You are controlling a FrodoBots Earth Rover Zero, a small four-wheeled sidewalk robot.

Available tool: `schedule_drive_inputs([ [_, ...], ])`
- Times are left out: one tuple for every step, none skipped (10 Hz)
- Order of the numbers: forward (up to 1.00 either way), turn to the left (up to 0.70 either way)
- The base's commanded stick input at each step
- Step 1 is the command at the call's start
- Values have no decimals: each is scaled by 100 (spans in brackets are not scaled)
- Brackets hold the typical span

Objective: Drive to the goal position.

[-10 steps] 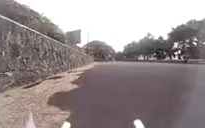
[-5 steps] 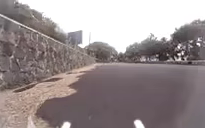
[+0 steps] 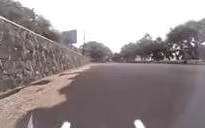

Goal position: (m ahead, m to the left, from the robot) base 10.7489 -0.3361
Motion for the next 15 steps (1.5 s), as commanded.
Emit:
schedule_drive_inputs([
  [70, 0],
  [70, 0],
  [70, 0],
  [70, 0],
  [70, 0],
  [70, 0],
  [70, 0],
  [70, 0],
  [70, 0],
  [70, 0],
  [70, 0],
  [70, 0],
  [70, 0],
  [70, 0],
  [70, 0],
])
